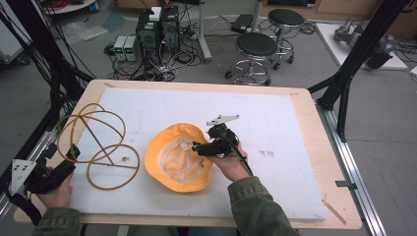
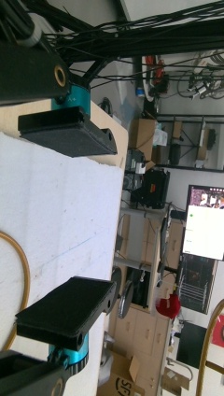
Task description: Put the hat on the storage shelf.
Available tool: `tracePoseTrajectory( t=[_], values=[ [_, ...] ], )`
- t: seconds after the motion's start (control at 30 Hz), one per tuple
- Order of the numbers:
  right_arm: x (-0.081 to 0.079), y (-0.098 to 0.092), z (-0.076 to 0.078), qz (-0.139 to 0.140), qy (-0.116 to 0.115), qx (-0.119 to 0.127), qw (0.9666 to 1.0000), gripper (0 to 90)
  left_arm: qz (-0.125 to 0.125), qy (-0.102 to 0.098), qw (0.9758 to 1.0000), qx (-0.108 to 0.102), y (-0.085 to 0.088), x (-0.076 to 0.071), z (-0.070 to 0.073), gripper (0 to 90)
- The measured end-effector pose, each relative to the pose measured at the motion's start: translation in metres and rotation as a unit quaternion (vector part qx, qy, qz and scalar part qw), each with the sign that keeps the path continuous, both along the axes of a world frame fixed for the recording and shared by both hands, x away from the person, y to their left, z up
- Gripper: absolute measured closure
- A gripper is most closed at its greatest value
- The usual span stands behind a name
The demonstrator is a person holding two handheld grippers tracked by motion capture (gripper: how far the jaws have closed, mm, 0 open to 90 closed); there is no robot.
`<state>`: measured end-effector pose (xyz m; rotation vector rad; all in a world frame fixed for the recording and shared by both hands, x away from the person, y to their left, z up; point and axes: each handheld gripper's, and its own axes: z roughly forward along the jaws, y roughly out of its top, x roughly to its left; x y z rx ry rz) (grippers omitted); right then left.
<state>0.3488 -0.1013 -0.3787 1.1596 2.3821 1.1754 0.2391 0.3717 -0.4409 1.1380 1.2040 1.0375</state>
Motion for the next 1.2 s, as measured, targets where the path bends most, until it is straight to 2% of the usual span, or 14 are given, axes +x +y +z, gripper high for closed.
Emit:
tracePoseTrajectory(
  t=[0.07,0.1,0.13,0.17,0.23,0.6,0.8,0.93,1.03,1.07,1.1,1.13,1.17,1.2],
  values=[
    [0.000,0.000,0.000,-0.004,0.007,-0.001,1.0000,33.5,-0.001,-0.001,1.0000,0.000,0.000,0.000,0.000,29.2],
    [0.000,0.000,0.000,0.001,0.026,0.004,0.9997,49.7,-0.001,-0.001,1.0000,0.000,0.000,0.000,0.000,29.2],
    [0.000,0.000,0.000,0.001,0.026,0.004,0.9997,49.7,-0.001,-0.001,1.0000,0.000,0.000,0.000,0.000,29.2],
    [0.001,0.001,-0.001,0.016,0.051,0.011,0.9985,69.0,-0.001,-0.001,1.0000,0.001,0.000,0.000,0.000,29.2],
    [0.000,0.002,-0.001,0.006,0.065,0.005,0.9978,79.7,-0.001,-0.001,1.0000,0.000,-0.001,0.000,0.000,29.2],
    [-0.006,0.003,0.004,0.007,0.026,0.015,0.9995,83.4,-0.006,0.000,1.0000,0.000,-0.002,0.001,0.000,29.2],
    [-0.010,0.005,0.008,0.009,-0.012,0.030,0.9994,83.4,-0.008,0.002,1.0000,-0.001,-0.003,0.001,-0.001,29.3],
    [-0.014,0.005,0.013,0.010,-0.054,0.053,0.9971,83.5,-0.009,0.001,1.0000,-0.001,-0.003,0.001,-0.001,29.3],
    [-0.019,0.004,0.020,0.009,-0.102,0.078,0.9917,83.4,-0.009,0.001,1.0000,-0.002,-0.003,0.002,-0.001,29.5],
    [-0.019,0.004,0.020,0.009,-0.102,0.078,0.9917,83.4,-0.009,0.001,1.0000,-0.002,-0.003,0.002,-0.001,29.6],
    [-0.021,0.004,0.024,0.007,-0.127,0.091,0.9877,83.4,-0.010,0.001,1.0000,-0.002,-0.003,0.002,-0.001,29.6],
    [-0.021,0.004,0.024,0.007,-0.127,0.091,0.9877,83.4,-0.010,0.001,0.9999,-0.002,-0.003,0.002,-0.001,29.6],
    [-0.023,0.004,0.028,0.010,-0.156,0.104,0.9822,83.4,-0.009,0.001,1.0000,-0.002,-0.003,0.002,-0.001,29.6],
    [-0.024,0.005,0.030,0.010,-0.171,0.107,0.9795,83.4,-0.010,0.000,0.9999,-0.002,-0.004,0.002,-0.001,29.6]
  ],
)
